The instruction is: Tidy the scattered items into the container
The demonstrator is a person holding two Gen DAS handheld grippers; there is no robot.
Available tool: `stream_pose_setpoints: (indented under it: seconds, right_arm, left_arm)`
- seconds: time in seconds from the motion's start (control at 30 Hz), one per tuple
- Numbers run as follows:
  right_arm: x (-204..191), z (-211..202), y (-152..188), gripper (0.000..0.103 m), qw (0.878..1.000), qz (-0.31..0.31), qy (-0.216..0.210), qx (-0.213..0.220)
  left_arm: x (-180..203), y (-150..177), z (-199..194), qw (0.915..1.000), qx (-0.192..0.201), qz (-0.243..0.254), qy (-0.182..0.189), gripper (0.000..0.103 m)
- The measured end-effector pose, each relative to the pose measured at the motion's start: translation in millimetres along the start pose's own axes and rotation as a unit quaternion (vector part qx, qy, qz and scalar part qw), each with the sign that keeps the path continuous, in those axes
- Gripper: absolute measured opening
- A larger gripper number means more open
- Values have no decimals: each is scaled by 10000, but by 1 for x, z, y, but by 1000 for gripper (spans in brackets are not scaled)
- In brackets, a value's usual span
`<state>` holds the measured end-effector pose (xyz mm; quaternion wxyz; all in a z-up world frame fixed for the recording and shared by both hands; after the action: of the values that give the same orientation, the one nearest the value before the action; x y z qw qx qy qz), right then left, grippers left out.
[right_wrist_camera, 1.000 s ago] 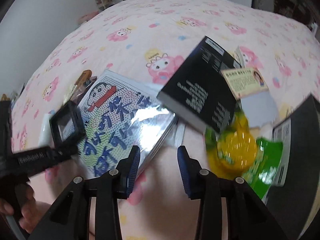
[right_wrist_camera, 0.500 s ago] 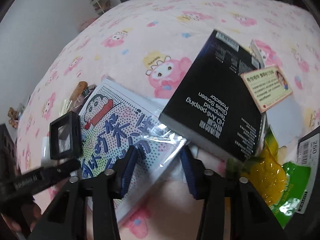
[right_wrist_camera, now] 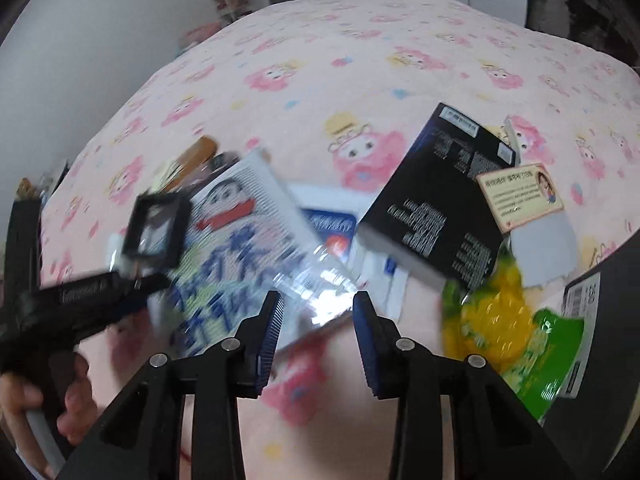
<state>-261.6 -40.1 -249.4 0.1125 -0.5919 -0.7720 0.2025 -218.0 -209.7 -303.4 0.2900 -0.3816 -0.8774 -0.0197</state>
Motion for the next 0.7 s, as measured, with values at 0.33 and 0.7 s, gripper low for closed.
stream_pose_setpoints:
  seconds: [0.33, 0.7]
  right_arm:
    - [-4, 23, 9, 39, 9995, -15, -210, -219]
    - [21, -13, 106, 39, 9974, 82, -150, -705]
  left_arm:
    - [14, 1, 12, 9990, -71, 437, -100, 60]
    - [54, 25, 20, 9901, -608, 1179, 468, 60]
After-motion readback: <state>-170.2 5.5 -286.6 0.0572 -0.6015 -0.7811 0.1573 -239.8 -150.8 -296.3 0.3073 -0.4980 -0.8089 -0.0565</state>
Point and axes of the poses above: each gripper's, at about its wrist camera, not at the fingertips, and z roughly the way its jaws point, x to its right, y to its underside, the point moved 9 cm from there along z, roughly the way its jaws point, and after that the axes turned 9 degrees about y, right-handed, at the moved point
